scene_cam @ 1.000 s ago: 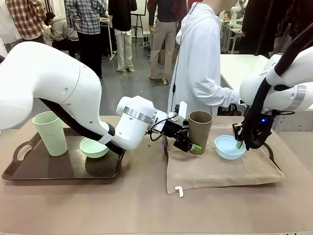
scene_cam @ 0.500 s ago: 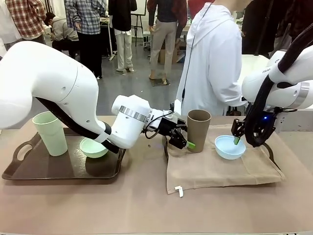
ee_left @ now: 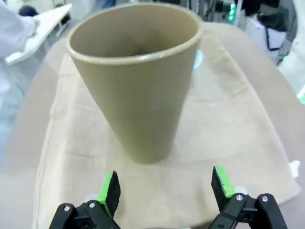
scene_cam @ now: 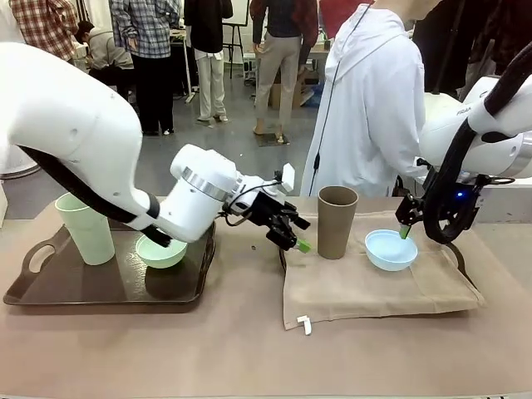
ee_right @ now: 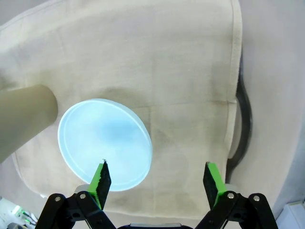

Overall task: Set up a tray with a mat and arrange the tableware.
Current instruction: Place the Picnic Bowl and Reusable plastic cup back onto the Handle tray in front of the human's position.

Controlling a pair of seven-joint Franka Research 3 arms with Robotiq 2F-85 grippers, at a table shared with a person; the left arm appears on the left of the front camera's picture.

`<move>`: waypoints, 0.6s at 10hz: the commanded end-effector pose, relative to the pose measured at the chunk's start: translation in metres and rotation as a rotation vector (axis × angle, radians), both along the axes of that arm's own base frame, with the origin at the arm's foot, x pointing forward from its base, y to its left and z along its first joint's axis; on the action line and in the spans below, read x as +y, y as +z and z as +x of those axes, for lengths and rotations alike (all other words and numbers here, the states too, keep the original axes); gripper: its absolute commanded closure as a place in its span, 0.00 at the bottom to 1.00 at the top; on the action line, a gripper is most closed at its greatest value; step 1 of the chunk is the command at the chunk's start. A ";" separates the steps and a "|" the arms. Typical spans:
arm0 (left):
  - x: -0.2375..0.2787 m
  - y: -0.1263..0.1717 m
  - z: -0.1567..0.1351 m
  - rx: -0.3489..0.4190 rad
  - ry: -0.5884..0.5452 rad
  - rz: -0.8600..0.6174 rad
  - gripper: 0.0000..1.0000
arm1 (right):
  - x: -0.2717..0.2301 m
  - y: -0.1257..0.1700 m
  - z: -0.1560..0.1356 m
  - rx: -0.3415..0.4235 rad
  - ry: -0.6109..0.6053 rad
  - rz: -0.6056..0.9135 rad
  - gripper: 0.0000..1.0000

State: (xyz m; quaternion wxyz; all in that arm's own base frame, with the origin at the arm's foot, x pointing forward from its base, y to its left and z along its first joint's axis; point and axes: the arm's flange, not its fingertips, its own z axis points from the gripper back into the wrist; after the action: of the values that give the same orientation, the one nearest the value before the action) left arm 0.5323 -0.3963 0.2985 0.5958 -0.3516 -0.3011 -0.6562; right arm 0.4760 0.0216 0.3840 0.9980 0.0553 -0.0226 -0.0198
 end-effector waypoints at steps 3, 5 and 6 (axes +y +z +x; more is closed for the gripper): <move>0.048 0.080 -0.043 0.090 0.247 0.319 0.00 | -0.007 0.039 -0.033 -0.026 0.065 -0.034 0.00; 0.060 0.111 -0.055 0.106 0.369 0.455 0.00 | -0.008 0.057 -0.043 -0.051 0.067 -0.032 0.00; 0.060 0.128 -0.064 0.099 0.446 0.545 0.00 | -0.008 0.062 -0.043 -0.054 0.066 -0.026 0.00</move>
State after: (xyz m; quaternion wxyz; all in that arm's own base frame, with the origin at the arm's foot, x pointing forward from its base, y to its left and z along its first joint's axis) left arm 0.4753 -0.3275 0.4059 0.7806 -0.1666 -0.2001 -0.5682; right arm 0.4385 0.0177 0.4480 0.9980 0.0422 -0.0465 0.0058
